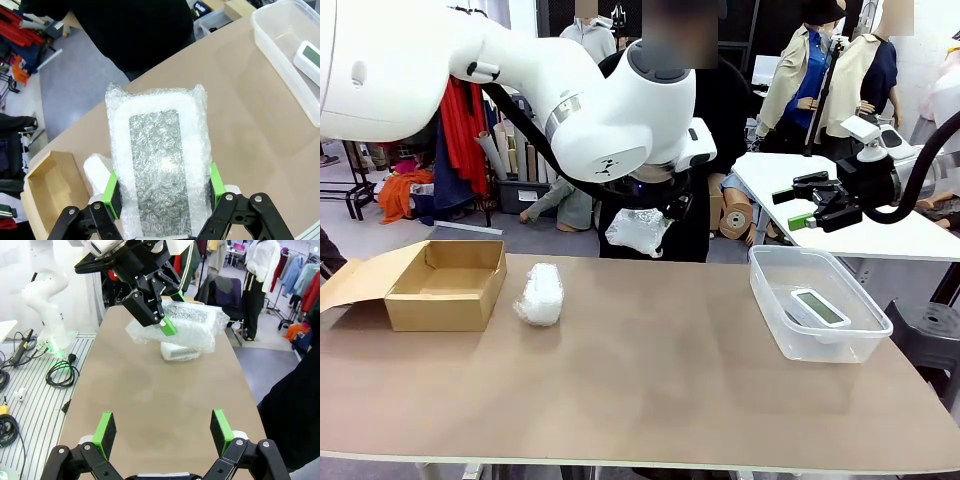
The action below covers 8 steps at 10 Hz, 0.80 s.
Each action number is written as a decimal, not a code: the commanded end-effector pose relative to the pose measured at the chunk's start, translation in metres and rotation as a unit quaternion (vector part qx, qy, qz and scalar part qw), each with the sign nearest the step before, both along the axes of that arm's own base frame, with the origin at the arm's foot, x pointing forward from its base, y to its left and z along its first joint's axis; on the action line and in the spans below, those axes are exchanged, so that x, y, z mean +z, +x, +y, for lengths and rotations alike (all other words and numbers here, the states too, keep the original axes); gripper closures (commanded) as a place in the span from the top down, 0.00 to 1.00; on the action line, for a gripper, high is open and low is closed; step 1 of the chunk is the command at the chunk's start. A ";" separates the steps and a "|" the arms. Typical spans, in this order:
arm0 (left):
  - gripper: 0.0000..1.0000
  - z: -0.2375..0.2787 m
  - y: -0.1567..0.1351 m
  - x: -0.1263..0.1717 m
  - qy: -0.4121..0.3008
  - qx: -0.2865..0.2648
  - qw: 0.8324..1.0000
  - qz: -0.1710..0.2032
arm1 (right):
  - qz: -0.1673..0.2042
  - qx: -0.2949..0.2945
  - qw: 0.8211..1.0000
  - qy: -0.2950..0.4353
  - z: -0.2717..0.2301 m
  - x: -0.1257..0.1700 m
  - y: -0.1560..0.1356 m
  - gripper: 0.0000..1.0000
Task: Separate and place wrapped and unwrapped clocks.
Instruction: Pick up the Digital clock indicated by the person.
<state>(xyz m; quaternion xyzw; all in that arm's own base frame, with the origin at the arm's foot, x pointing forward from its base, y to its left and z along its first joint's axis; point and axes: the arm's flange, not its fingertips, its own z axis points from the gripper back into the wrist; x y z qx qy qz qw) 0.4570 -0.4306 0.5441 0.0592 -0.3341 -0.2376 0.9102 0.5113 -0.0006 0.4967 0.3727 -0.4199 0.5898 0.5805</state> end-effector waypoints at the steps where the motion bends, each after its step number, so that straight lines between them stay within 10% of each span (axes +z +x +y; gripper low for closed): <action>1: 0.00 0.001 -0.002 0.004 -0.006 0.003 1.000 0.001 | -0.002 0.000 1.000 0.001 0.000 0.002 0.000 1.00; 8: 0.00 -0.001 -0.001 0.000 -0.001 -0.001 1.000 0.000 | -0.002 0.000 1.000 0.001 0.000 0.002 0.000 1.00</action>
